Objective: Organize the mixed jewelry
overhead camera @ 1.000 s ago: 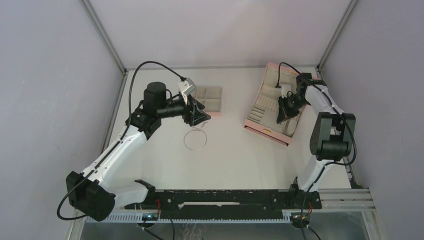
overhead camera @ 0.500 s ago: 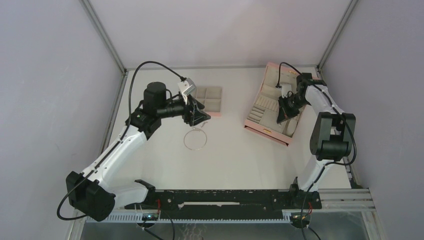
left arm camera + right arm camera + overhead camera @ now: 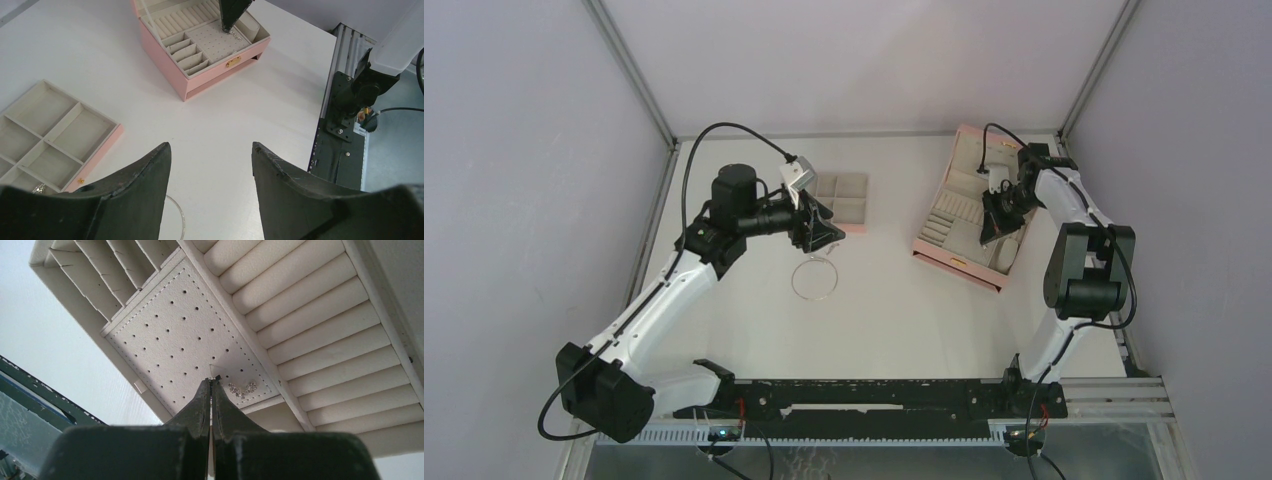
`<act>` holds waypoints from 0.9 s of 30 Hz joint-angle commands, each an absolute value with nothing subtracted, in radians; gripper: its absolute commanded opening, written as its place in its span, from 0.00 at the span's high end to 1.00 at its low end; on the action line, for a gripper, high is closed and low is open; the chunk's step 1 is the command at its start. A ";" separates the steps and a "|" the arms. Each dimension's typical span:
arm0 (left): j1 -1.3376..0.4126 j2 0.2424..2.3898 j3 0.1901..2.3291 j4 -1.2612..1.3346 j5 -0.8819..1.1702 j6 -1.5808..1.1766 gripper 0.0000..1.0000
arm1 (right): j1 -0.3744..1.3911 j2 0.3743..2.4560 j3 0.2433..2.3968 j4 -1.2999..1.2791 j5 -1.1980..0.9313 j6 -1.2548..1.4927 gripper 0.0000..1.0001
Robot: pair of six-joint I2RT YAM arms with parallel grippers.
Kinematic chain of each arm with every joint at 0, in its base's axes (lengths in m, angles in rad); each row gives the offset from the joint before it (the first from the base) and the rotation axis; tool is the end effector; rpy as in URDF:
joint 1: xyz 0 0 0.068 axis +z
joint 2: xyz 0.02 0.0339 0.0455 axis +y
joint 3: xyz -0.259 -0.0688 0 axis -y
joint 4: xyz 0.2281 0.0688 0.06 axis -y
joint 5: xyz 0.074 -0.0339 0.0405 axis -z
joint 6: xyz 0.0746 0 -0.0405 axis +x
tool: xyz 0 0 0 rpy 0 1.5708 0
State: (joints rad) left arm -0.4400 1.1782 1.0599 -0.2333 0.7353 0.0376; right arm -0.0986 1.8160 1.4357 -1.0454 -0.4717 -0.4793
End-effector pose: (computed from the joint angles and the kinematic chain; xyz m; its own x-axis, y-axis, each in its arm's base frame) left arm 0.2283 -0.1628 0.3409 -0.2781 0.1617 -0.9468 0.8968 0.3969 -0.1956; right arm 0.3390 0.0005 0.1968 -0.8840 -0.3254 -0.3356 -0.4343 0.8372 0.3323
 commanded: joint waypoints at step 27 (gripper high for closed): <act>-0.436 1.200 1.091 -0.224 0.728 0.070 0.35 | -0.086 1.862 1.514 -1.006 -0.439 -0.449 1.00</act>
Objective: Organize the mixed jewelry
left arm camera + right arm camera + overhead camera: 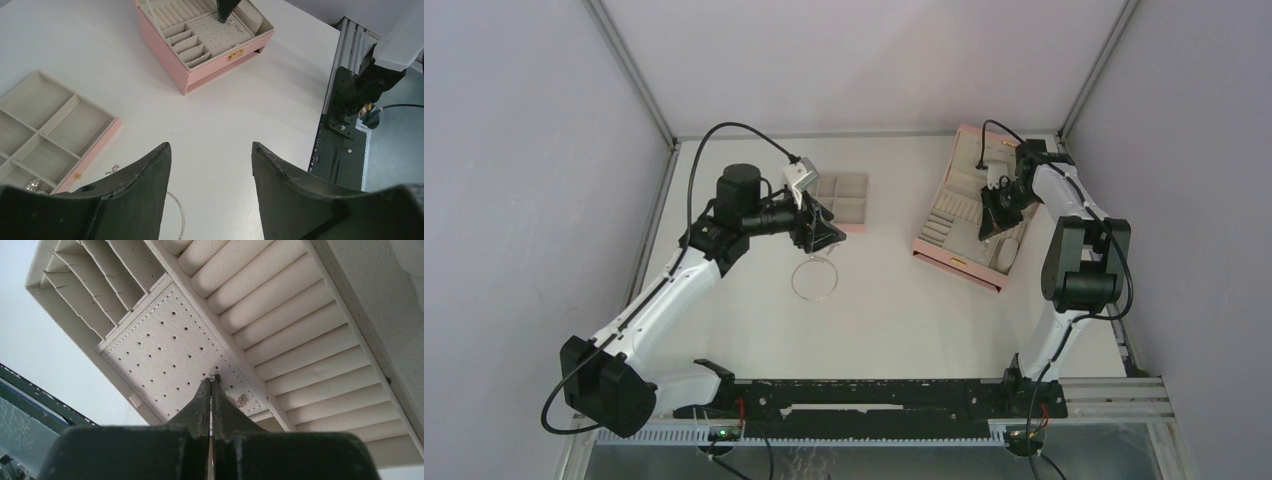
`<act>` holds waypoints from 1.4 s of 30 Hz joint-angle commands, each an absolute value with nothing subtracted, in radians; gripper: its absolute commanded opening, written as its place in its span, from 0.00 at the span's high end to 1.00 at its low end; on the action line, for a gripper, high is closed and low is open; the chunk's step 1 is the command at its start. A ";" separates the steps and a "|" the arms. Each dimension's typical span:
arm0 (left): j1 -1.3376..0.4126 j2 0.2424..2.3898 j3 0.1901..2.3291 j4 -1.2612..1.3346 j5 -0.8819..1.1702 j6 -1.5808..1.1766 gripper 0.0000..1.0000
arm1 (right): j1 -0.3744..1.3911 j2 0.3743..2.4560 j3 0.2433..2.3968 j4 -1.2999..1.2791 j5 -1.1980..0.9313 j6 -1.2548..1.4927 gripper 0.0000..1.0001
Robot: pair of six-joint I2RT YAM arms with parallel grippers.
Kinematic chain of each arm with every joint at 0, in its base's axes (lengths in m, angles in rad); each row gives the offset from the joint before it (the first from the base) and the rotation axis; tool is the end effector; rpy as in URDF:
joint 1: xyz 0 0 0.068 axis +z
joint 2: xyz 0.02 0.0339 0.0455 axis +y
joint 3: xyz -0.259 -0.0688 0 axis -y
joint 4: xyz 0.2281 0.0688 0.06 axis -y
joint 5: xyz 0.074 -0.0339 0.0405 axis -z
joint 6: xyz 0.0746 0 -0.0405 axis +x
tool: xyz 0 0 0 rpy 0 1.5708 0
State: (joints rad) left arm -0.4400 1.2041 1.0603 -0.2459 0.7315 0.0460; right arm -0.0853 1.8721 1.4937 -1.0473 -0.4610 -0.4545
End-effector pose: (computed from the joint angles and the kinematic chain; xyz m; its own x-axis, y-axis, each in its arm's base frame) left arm 0.2333 -0.1649 0.3328 -0.3031 0.1805 -0.9357 0.8909 0.4022 -0.2110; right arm 0.3529 0.0031 0.1930 -0.8912 -0.3184 -0.3231 -0.4218 0.8437 0.3320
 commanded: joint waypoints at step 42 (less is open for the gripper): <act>-0.436 1.194 1.088 -0.223 0.736 0.063 0.35 | -0.093 1.808 1.471 -0.959 -0.440 -0.434 1.00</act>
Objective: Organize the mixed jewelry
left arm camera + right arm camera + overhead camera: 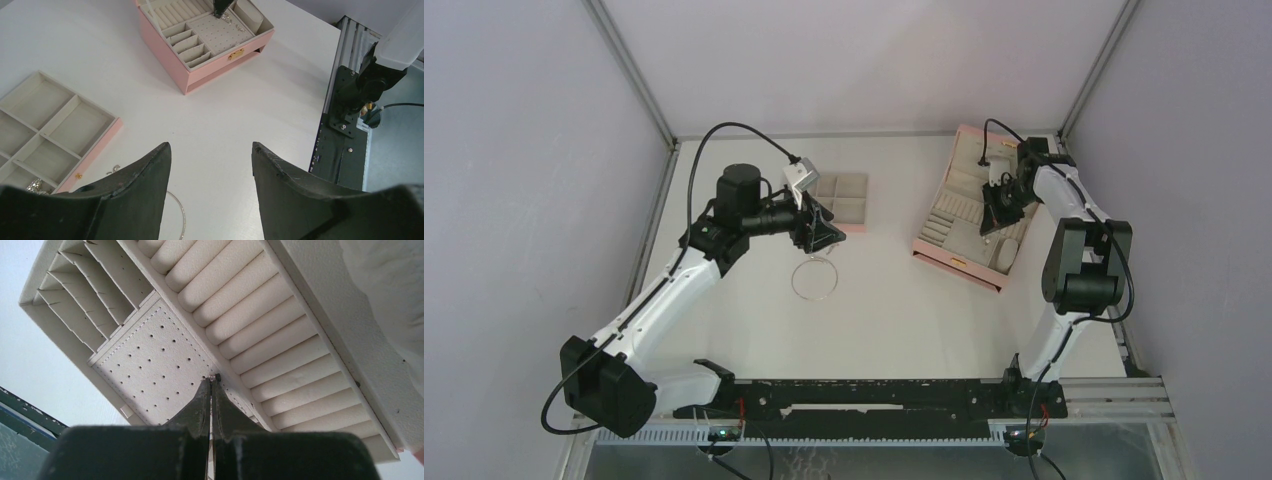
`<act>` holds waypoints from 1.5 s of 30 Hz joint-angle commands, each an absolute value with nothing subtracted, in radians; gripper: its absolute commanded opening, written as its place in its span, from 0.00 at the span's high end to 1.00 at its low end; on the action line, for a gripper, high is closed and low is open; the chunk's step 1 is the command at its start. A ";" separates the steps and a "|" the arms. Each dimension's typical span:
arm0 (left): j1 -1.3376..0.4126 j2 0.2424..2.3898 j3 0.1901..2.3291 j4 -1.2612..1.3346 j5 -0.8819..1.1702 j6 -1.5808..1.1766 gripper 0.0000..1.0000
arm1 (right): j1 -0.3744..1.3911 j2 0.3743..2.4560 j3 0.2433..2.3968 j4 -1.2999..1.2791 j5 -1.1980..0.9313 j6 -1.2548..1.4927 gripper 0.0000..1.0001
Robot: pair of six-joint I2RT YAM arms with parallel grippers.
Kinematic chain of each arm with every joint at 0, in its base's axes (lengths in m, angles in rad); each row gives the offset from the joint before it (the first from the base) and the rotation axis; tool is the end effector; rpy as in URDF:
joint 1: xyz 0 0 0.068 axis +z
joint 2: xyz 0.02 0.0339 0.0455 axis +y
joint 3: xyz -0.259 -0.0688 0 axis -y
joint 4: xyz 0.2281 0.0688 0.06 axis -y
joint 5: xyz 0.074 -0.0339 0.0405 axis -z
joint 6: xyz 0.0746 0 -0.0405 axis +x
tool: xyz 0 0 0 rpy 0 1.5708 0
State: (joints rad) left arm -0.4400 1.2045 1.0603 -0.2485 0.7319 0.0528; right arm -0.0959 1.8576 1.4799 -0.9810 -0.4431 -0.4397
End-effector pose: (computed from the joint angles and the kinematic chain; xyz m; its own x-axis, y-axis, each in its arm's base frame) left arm 0.2332 -0.1649 0.3324 -0.2995 0.1844 -0.9361 0.8925 0.4009 -0.2066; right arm 0.3586 -0.0024 0.1953 -0.8791 -0.3018 -0.3689 -0.4172 0.8614 0.2897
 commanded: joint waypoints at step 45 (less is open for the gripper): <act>-0.436 1.182 1.075 -0.222 0.730 0.068 0.35 | -0.074 1.821 1.447 -0.955 -0.442 -0.441 1.00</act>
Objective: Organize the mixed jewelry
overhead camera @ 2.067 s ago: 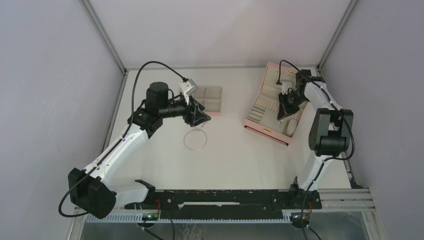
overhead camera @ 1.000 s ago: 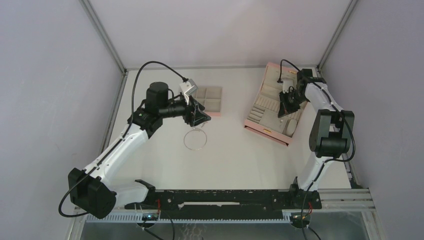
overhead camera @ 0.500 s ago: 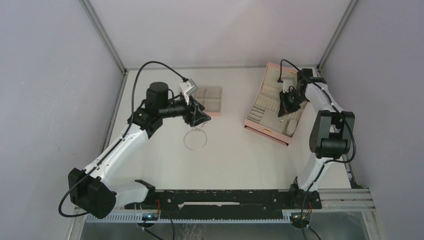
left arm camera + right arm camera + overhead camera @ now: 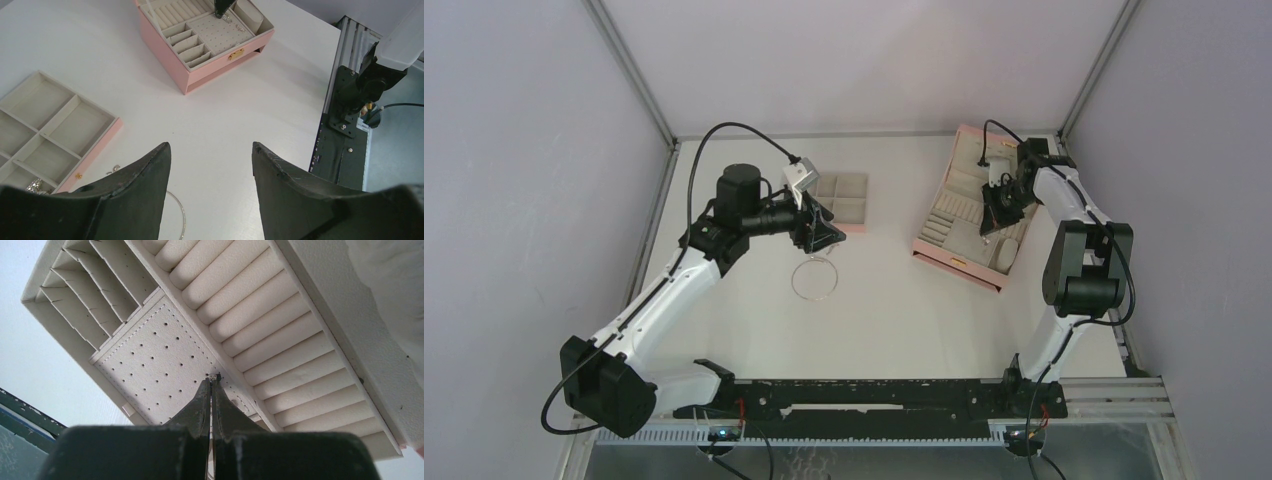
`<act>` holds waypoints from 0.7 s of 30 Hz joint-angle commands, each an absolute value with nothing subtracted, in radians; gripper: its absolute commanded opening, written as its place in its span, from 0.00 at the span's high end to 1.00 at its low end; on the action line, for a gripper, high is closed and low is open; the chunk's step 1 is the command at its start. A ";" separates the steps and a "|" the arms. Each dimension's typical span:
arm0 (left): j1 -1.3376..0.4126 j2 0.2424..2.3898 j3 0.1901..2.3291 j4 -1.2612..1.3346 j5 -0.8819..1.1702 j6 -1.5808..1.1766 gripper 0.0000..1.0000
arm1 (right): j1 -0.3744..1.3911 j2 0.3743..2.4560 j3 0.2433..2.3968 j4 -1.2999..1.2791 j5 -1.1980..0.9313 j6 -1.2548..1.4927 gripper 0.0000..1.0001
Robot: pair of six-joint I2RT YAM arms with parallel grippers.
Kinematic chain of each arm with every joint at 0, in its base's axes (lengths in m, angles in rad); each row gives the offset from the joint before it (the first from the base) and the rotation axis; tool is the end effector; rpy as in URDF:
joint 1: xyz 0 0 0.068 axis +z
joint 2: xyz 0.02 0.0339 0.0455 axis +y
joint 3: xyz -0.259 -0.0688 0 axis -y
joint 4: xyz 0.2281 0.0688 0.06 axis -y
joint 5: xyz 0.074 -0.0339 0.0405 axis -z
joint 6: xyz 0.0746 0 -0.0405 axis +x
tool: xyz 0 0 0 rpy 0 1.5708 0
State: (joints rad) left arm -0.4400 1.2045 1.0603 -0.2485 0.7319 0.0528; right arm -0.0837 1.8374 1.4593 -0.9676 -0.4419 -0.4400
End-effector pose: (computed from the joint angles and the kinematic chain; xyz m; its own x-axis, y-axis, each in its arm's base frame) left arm 0.2332 -0.1649 0.3324 -0.2995 0.1844 -0.9361 0.8925 0.4009 -0.2066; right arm 0.3554 0.0022 0.1970 -0.8705 -0.3133 -0.3795 -0.4314 0.8569 0.2821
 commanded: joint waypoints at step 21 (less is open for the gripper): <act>-0.436 1.164 1.066 -0.225 0.726 0.072 0.35 | -0.043 1.824 1.441 -0.981 -0.454 -0.454 1.00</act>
